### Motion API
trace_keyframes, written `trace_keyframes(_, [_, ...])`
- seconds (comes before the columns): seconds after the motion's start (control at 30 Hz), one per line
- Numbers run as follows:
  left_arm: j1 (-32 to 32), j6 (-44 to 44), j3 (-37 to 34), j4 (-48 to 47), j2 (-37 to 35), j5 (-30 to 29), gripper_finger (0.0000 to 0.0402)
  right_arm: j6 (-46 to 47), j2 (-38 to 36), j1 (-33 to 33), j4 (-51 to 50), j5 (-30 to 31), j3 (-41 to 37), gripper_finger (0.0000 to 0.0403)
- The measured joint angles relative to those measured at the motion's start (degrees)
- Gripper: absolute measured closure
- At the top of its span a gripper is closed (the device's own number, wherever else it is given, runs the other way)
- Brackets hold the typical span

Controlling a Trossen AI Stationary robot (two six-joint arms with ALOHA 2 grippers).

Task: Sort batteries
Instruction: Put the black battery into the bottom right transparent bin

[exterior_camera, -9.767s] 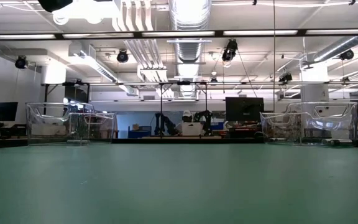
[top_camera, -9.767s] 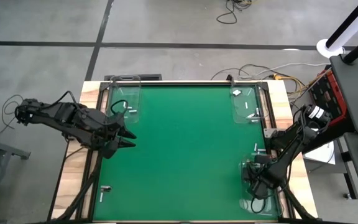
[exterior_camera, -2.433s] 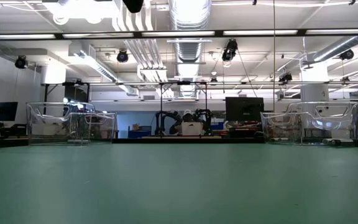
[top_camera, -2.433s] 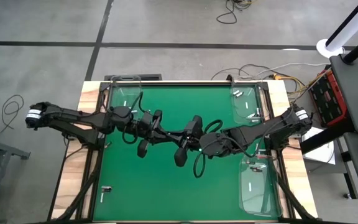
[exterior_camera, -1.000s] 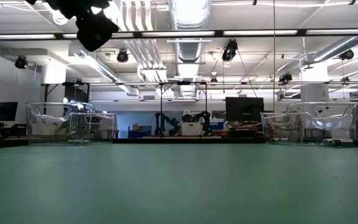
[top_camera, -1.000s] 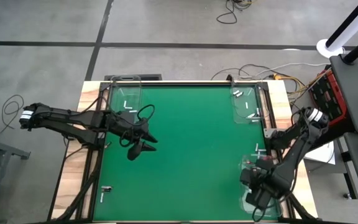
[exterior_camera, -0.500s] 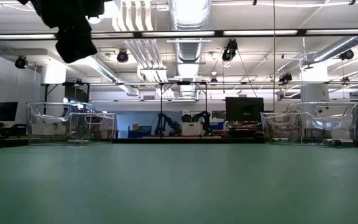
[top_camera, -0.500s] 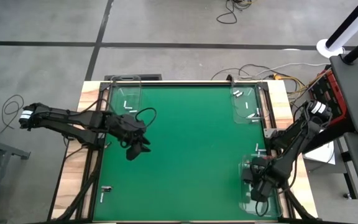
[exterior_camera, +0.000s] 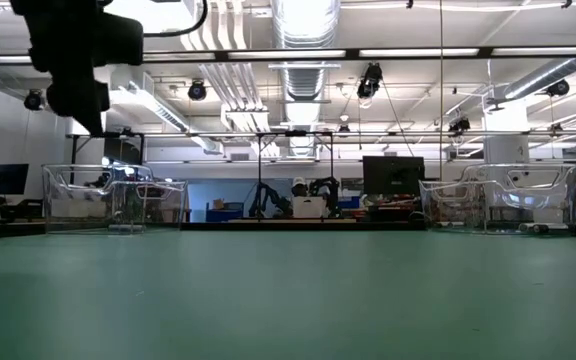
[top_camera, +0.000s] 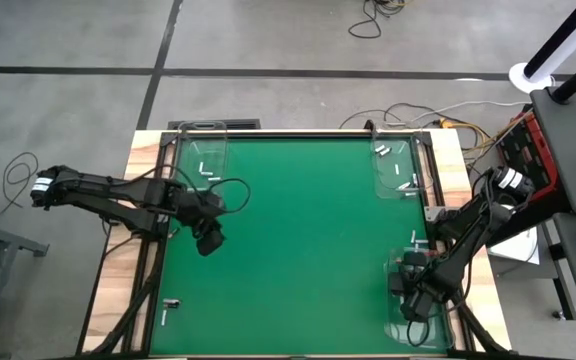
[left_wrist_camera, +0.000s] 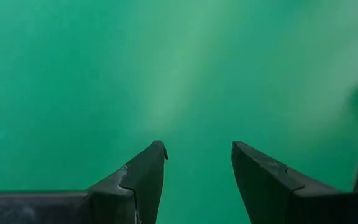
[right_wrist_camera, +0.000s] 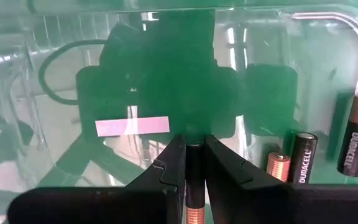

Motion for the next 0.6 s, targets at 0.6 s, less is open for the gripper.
trace_keyframes(0.6, [9.22, 3.17, -1.14, -19.31, 6.63, 2.16, 0.0191, -0.02, -1.50, 0.02, -26.79, -0.28, 22.59, 0.0233])
